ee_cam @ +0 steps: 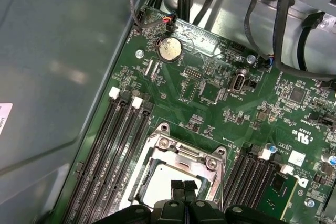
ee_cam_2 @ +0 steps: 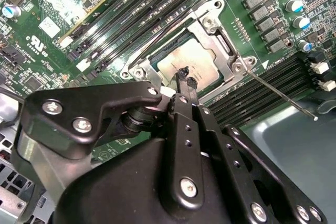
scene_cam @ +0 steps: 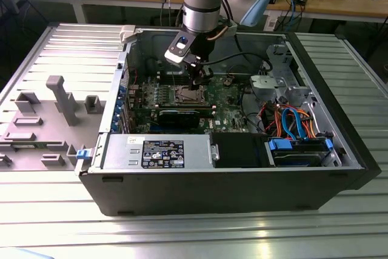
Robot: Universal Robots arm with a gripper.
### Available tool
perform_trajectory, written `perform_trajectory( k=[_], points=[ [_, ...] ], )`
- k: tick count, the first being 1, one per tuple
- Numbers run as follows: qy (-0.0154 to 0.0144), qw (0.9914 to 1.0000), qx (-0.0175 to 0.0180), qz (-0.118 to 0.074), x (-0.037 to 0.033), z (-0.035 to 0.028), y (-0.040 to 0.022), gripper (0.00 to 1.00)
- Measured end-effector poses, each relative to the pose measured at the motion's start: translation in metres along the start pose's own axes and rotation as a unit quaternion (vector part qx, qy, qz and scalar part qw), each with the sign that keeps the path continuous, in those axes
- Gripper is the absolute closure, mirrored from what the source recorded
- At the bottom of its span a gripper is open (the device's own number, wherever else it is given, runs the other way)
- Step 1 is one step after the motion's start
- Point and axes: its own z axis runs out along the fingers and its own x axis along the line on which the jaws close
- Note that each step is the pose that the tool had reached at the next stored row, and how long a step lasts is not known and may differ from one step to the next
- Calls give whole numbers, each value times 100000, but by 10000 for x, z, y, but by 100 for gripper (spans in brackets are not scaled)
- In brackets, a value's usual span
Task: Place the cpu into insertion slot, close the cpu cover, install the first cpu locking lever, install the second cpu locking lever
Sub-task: 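Install the first cpu locking lever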
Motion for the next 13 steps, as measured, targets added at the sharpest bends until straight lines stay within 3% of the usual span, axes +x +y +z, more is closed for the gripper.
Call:
perform_trajectory(
  k=[13],
  points=[
    [-38, 99980, -55, -1993, 0, 0, 0, 89]
  ],
)
